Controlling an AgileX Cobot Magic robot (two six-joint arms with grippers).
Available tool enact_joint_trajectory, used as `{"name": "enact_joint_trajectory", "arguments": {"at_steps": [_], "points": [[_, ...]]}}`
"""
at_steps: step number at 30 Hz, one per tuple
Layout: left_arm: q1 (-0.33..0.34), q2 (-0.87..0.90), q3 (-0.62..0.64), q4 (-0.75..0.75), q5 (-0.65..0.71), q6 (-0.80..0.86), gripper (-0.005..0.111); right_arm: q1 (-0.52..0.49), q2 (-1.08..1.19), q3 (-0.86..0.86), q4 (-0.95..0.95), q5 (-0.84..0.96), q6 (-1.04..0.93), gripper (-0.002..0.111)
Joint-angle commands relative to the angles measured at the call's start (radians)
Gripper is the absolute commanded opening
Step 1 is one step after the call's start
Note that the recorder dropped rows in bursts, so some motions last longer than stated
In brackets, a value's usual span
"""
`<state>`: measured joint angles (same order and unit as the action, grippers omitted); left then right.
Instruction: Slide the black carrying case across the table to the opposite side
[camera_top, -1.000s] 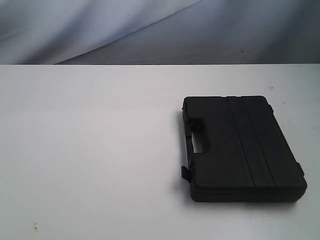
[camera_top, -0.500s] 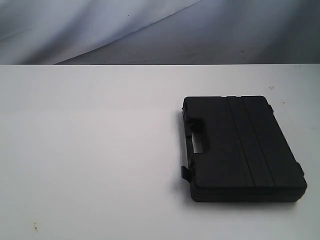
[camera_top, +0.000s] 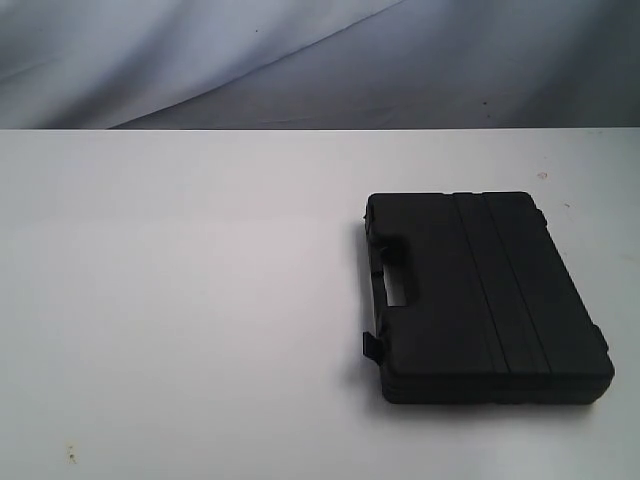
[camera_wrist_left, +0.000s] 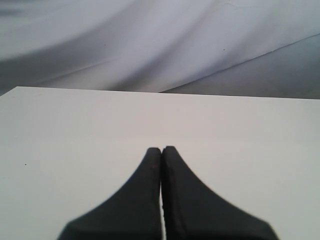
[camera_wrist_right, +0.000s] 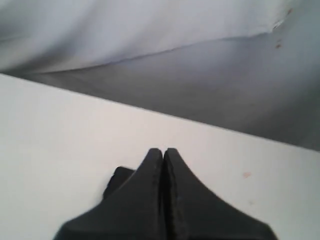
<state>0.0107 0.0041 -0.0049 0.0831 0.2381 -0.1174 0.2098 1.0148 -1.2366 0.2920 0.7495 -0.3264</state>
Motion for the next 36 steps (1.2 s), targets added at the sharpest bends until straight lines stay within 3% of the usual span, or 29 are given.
{"name": "enact_joint_trajectory", "arguments": {"at_steps": [1, 4, 12, 16, 36], "points": [[-0.005, -0.004, 0.005, 0.004, -0.006, -0.005, 0.000, 0.000, 0.155, -0.127, 0.116, 0.199, -0.010, 0.000], [-0.005, -0.004, 0.005, 0.004, -0.006, -0.001, 0.000, 0.023, 0.238, -0.167, 0.139, 0.269, 0.001, 0.000], [-0.005, -0.004, 0.005, 0.004, -0.006, -0.004, 0.000, 0.323, 0.503, -0.173, -0.168, 0.291, 0.302, 0.000], [-0.005, -0.004, 0.005, 0.004, -0.006, -0.004, 0.000, 0.408, 0.651, -0.173, -0.187, 0.302, 0.348, 0.000], [-0.005, -0.004, 0.005, 0.004, -0.006, -0.005, 0.000, 0.420, 0.901, -0.173, -0.151, 0.129, 0.484, 0.000]]}}
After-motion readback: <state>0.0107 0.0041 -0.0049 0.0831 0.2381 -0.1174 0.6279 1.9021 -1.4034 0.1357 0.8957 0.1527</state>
